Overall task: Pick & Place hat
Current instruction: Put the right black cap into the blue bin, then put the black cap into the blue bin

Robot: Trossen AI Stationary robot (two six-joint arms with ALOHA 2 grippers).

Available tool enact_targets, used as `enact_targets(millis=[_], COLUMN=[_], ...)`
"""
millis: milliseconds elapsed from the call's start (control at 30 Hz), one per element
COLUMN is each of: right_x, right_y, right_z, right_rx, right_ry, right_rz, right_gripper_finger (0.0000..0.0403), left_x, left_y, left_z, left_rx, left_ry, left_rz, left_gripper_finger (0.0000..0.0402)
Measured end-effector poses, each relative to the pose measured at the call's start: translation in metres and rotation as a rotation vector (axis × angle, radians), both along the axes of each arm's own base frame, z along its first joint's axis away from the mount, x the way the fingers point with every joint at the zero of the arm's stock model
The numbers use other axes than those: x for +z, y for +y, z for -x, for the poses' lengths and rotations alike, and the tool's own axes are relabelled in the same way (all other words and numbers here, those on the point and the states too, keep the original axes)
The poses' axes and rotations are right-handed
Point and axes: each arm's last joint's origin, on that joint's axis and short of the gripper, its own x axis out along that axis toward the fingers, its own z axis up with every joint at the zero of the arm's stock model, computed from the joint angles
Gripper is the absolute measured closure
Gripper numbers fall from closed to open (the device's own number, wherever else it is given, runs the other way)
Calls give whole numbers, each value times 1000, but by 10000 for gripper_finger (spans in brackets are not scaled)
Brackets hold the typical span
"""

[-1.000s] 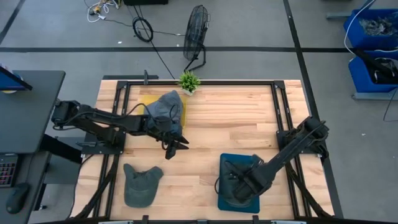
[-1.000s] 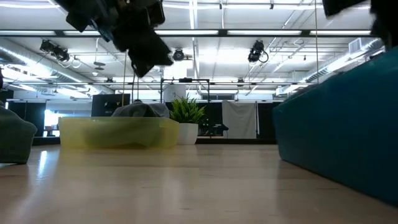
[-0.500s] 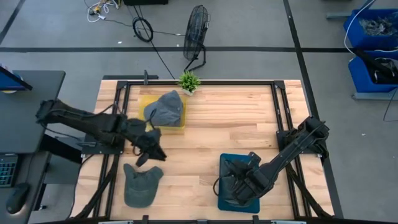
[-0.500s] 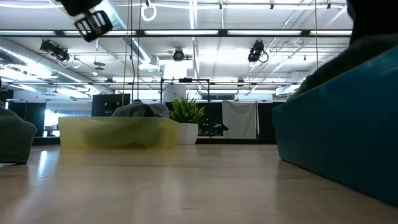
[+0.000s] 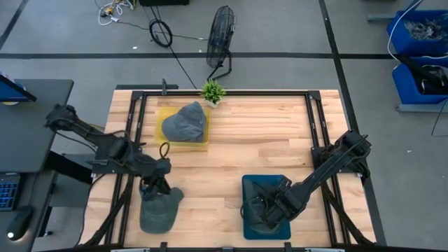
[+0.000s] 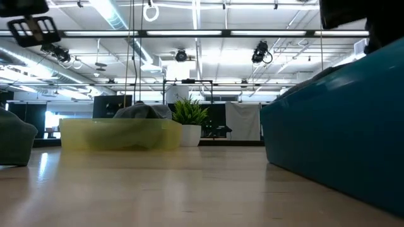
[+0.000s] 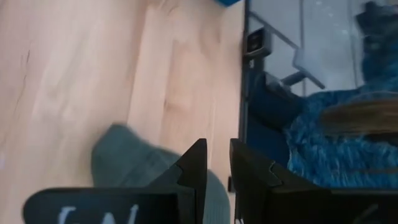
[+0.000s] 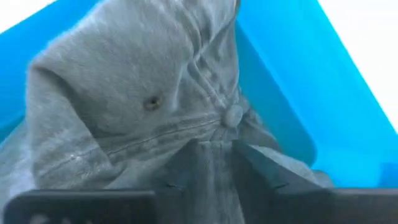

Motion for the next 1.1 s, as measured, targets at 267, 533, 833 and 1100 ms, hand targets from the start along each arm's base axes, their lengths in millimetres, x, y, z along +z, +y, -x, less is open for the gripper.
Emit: enact_targets(millis=[267,533,833,1100], right_x=[41,54,56,65], right_y=[-1,-9,-17,-19], right_z=[-13,-31,-49,-72], right_rx=[115,138,148,219], right_ry=[8,-72,-163,-373], right_rz=[22,48,17,80], right_gripper_finger=[244,221,220,220], left_x=[-6,-17,-47,-74], left_y=[-15,-36,-55,-72], left_z=[14,19,22,14], left_rx=[-21,-135,-207,-208], left_ry=[49,80,254,361], left_rz=[-69,-141,-278,-338], left_gripper_finger=[330,312,255,257])
